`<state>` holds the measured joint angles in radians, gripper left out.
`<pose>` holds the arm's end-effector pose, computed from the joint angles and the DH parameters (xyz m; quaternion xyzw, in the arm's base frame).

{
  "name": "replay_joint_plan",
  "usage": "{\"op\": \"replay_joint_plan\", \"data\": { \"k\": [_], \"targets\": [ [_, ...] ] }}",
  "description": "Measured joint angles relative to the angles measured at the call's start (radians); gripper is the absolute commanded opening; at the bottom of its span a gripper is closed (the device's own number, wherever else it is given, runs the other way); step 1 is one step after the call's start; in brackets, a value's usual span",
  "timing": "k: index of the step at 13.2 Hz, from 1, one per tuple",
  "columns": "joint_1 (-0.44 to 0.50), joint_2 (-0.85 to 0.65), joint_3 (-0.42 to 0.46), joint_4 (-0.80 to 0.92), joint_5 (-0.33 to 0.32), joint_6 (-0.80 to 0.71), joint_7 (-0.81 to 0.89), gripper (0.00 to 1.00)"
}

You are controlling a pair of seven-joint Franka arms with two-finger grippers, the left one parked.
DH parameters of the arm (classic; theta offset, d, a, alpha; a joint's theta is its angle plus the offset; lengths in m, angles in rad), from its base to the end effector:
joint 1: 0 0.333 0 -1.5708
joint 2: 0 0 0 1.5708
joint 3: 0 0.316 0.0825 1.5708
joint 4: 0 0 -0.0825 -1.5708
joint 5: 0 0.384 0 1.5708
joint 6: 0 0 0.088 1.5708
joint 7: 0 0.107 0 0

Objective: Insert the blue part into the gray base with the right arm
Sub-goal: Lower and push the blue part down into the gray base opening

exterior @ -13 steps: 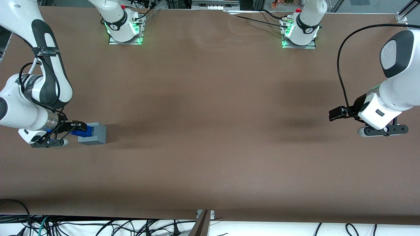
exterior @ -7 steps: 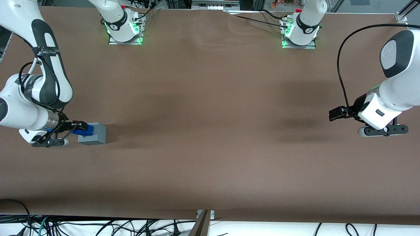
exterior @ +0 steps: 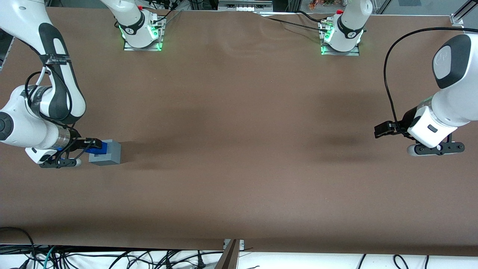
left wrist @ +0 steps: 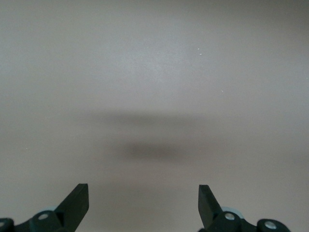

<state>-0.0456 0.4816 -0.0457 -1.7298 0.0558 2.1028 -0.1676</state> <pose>0.6503 -0.0543 0.2959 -0.9982 -0.0247 0.0518 0.0194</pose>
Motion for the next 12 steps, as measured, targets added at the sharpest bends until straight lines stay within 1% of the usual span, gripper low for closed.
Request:
{"op": "replay_joint_plan", "data": {
  "k": [3, 7, 8, 9, 10, 12],
  "targets": [
    [0.001, 0.001, 0.001, 0.0, -0.002, 0.011, 0.0, 0.21],
    [0.015, 0.026, 0.005, 0.001, -0.018, 0.075, 0.001, 0.21],
    [0.017, 0.026, 0.005, 0.001, -0.02, 0.077, 0.001, 0.26],
    [0.017, 0.026, 0.005, 0.001, -0.02, 0.077, 0.001, 0.73],
    [0.017, 0.026, 0.005, 0.001, -0.02, 0.077, 0.001, 0.98],
    [0.016, 0.026, 0.005, 0.001, -0.02, 0.077, 0.001, 0.99]
  ]
}}
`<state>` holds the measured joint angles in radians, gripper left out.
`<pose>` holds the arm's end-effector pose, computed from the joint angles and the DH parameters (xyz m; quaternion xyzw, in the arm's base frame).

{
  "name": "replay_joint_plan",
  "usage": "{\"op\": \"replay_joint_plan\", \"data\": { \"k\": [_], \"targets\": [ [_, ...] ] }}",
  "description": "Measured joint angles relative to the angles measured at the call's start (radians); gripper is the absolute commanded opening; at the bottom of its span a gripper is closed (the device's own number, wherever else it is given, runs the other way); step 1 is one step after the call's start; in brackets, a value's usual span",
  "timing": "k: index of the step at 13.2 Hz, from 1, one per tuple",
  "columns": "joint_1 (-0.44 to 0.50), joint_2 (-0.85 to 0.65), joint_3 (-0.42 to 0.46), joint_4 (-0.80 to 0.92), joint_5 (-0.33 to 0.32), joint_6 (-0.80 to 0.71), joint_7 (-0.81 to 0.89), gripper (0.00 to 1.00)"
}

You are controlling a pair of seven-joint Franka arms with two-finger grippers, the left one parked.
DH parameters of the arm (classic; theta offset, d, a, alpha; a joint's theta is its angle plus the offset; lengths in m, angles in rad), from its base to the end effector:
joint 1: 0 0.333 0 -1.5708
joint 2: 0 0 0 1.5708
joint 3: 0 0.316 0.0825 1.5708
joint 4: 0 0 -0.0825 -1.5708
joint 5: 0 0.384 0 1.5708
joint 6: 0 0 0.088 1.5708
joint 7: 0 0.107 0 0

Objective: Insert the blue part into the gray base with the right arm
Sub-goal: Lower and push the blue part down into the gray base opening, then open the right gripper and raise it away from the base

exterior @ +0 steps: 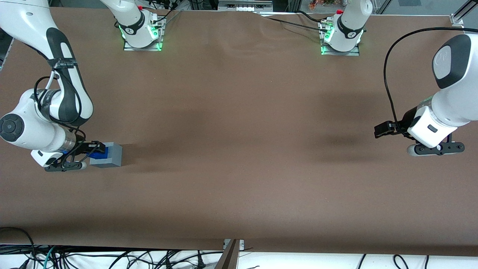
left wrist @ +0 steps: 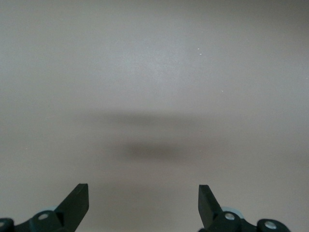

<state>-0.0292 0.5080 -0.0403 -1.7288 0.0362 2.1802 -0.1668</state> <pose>0.6592 -0.0421 0.2850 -0.9988 -0.0401 0.0273 0.0080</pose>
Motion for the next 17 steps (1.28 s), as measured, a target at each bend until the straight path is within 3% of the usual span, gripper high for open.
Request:
{"op": "replay_joint_plan", "data": {
  "k": [9, 17],
  "targets": [
    [0.011, -0.068, 0.023, 0.052, 0.001, -0.023, 0.02, 0.99],
    [0.023, -0.377, 0.115, 0.057, 0.001, -0.331, 0.122, 0.99]
  ]
}}
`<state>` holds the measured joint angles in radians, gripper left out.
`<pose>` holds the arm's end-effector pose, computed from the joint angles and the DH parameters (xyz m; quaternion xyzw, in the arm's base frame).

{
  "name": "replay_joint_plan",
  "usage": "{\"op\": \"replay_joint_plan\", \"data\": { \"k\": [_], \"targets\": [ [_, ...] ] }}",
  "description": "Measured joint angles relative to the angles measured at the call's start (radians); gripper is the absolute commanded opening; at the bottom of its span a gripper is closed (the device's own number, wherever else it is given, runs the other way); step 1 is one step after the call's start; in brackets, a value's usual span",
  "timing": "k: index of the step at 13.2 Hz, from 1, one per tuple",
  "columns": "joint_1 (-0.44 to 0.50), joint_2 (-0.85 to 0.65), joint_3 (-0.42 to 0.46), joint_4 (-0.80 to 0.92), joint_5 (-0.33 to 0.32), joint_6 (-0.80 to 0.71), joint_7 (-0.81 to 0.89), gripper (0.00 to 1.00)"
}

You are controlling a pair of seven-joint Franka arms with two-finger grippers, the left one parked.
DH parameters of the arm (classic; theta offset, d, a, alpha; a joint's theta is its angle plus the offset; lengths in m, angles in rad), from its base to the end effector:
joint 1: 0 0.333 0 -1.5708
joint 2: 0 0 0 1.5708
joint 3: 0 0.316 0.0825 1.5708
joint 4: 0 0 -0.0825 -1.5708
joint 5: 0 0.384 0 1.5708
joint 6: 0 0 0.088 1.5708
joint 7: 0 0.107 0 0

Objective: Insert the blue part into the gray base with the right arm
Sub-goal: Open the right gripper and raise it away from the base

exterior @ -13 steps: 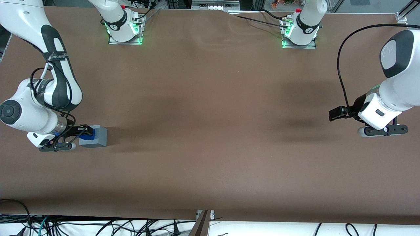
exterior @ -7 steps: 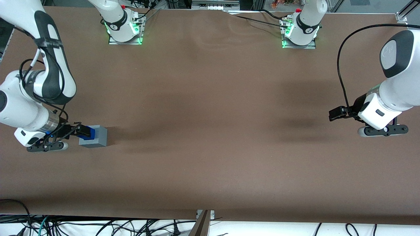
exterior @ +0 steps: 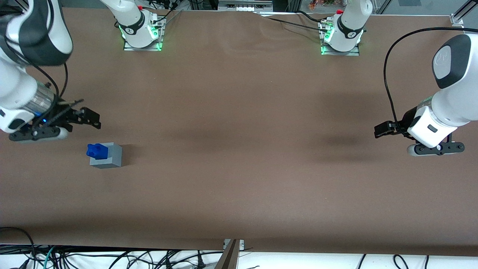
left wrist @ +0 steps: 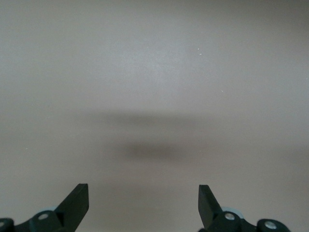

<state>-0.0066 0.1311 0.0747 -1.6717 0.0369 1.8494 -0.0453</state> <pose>0.6072 0.0421 0.5250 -0.9981 -0.0516 -0.0232 0.0230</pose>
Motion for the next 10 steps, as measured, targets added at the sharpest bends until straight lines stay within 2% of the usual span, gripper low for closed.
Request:
{"op": "replay_joint_plan", "data": {
  "k": [6, 10],
  "targets": [
    [-0.001, -0.032, 0.0, 0.077, 0.0, -0.175, 0.001, 0.99],
    [0.001, -0.032, 0.01, 0.101, -0.02, -0.211, 0.0, 0.99]
  ]
}}
